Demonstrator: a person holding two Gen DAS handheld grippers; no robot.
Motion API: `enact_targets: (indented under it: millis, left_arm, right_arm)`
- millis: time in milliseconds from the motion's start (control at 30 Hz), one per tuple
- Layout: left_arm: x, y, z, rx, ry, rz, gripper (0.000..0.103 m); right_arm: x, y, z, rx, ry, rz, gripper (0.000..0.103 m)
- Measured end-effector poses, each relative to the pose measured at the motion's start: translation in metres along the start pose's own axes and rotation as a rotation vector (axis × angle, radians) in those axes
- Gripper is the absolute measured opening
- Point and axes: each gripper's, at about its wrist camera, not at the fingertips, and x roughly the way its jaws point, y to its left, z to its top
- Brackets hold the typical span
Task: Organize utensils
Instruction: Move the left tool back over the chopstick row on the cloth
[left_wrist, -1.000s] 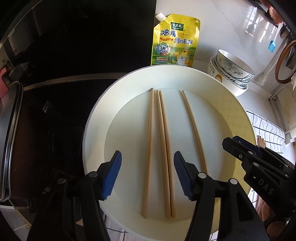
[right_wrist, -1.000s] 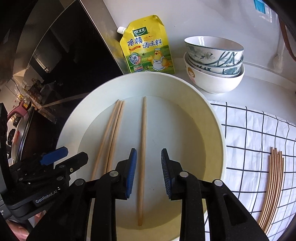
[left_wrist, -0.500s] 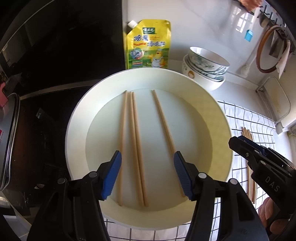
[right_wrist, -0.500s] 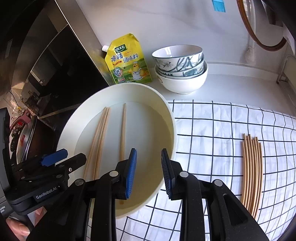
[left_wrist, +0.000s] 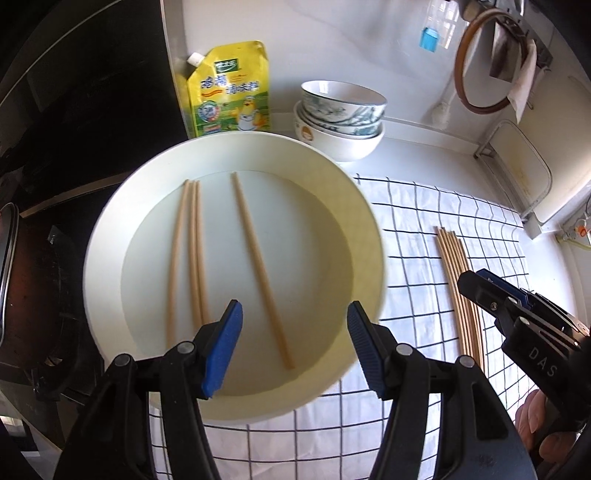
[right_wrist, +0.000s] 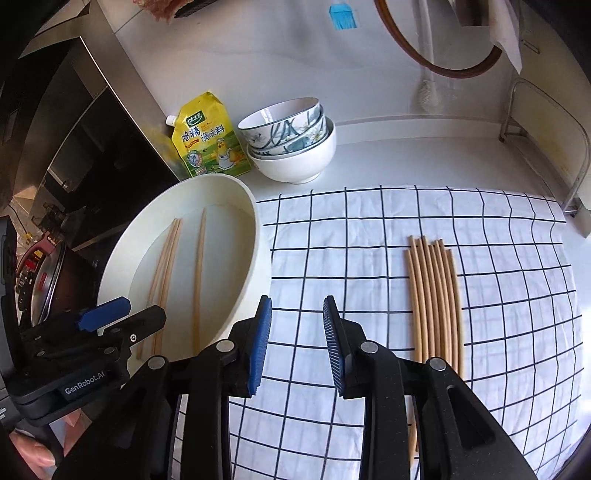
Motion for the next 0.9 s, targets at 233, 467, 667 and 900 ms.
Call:
enact_targets:
  millis: [233, 467, 667, 900]
  left_arm:
    - [0.001, -0.033, -0.008, 0.022, 0.015, -0.016, 0.058]
    - [0.002, -0.062, -0.019, 0.035, 0.028, -0.028, 0.058]
    - [0.004, -0.079, -0.024, 0.036, 0.035, -0.024, 0.058]
    - [0.012, -0.097, -0.031, 0.034, 0.055, -0.019, 0.058]
  right_arm:
    - [-0.015, -0.030, -0.011, 0.023, -0.003, -0.020, 0.029]
    - [-0.021, -0.054, -0.020, 0.033, 0.010, -0.025, 0.029]
    - [-0.024, -0.069, -0.024, 0.024, 0.021, -0.027, 0.029]
    - [-0.023, -0.097, -0.031, 0.034, 0.037, -0.045, 0.029]
